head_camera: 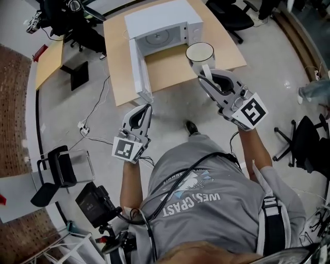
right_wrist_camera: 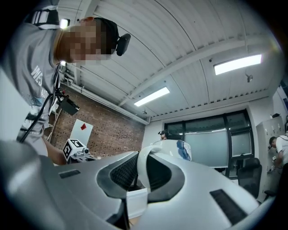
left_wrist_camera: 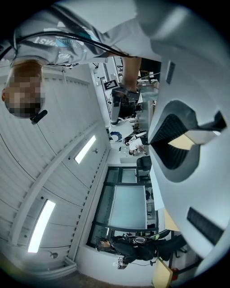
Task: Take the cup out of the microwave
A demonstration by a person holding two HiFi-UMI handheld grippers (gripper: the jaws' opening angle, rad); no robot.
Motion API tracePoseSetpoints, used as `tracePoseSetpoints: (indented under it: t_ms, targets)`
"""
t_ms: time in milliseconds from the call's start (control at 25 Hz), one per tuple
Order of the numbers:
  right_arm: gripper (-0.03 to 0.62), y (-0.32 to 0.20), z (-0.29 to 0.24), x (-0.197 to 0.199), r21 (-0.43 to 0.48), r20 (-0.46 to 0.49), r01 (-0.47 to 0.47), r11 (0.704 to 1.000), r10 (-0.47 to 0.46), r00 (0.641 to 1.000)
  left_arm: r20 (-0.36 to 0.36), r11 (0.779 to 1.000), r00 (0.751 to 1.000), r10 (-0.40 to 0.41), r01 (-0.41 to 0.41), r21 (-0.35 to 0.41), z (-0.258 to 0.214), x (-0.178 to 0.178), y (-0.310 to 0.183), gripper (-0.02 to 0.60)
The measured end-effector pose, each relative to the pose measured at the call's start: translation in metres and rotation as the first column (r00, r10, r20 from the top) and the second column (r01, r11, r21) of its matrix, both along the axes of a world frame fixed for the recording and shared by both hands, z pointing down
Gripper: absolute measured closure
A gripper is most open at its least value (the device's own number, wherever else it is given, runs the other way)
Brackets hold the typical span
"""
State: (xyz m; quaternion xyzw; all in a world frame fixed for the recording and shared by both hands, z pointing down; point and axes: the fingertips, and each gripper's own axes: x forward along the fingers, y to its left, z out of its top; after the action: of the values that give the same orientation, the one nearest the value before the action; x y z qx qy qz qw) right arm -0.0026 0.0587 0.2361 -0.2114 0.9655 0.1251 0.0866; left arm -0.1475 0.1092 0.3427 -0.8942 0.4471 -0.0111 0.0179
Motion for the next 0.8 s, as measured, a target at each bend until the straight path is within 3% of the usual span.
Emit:
tracePoseSetpoints:
  t_ms: [560,800]
  targets:
    - [0.540,0.063,-0.005,0.045,0.012,-0.001,-0.112,0.994,0.112,0.994,-0.022,0.994,0.995,0.093,-0.091,0.058,-0.009,0.031,0.028,0.538]
    - [0.540,0.068,-0.010,0.048,0.010,0.003,-0.153,0.988,0.153,0.988,-0.005,0.992,0.993,0.119,-0.119,0.040,-0.006,0.029,0.028,0.538]
